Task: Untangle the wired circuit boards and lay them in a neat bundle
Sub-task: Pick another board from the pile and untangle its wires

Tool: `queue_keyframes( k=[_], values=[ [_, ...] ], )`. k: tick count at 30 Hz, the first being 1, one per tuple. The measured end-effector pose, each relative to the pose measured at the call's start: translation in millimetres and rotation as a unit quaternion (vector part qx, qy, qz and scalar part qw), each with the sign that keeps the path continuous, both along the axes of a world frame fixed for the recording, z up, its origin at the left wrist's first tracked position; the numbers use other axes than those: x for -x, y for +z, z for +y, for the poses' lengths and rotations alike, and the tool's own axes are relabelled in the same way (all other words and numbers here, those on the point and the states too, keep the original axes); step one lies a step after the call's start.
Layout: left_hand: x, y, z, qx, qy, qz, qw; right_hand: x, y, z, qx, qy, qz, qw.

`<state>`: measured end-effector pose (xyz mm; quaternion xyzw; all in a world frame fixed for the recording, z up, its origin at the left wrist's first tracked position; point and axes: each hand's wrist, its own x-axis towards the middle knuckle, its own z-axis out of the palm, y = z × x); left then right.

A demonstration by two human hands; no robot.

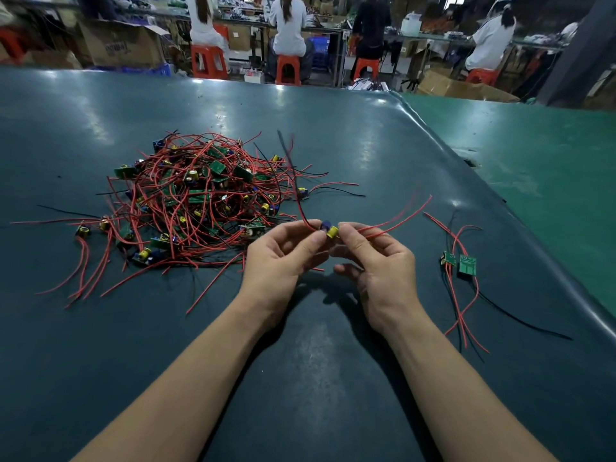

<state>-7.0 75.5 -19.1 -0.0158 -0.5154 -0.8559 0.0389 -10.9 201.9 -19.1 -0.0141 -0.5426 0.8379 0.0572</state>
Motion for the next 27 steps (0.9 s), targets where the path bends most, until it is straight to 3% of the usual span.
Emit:
queue_keyframes(
  k=[3,6,8,11,15,24,27],
  values=[
    [3,4,-6,-0.088,-0.011,-0.025,0.996,-4,-1,-3,-0.091,0.050,0.073,0.992],
    [6,5,-12,-0.150,-0.042,-0.051,0.986,-5,-4,-7,-0.178,0.006,0.124,0.976],
    [6,7,-16,-0.152,-0.055,-0.073,0.984,-2,-3,-4,-0.170,-0.036,0.100,0.980],
    [6,8,-17,-0.119,-0.121,-0.123,0.978,0,-1,3,-0.120,-0.026,0.036,0.992],
    [2,4,-7,-0.010,-0.200,-0.152,0.968,-1,-4,0,-0.132,0.025,0.029,0.990],
    [0,1,-4,0.069,-0.153,-0.099,0.981,0,-2,3,-0.158,0.044,0.023,0.986],
    [-3,2,-5,0.077,-0.182,-0.074,0.977,2,1,5,-0.096,0.070,-0.014,0.993]
  ],
)
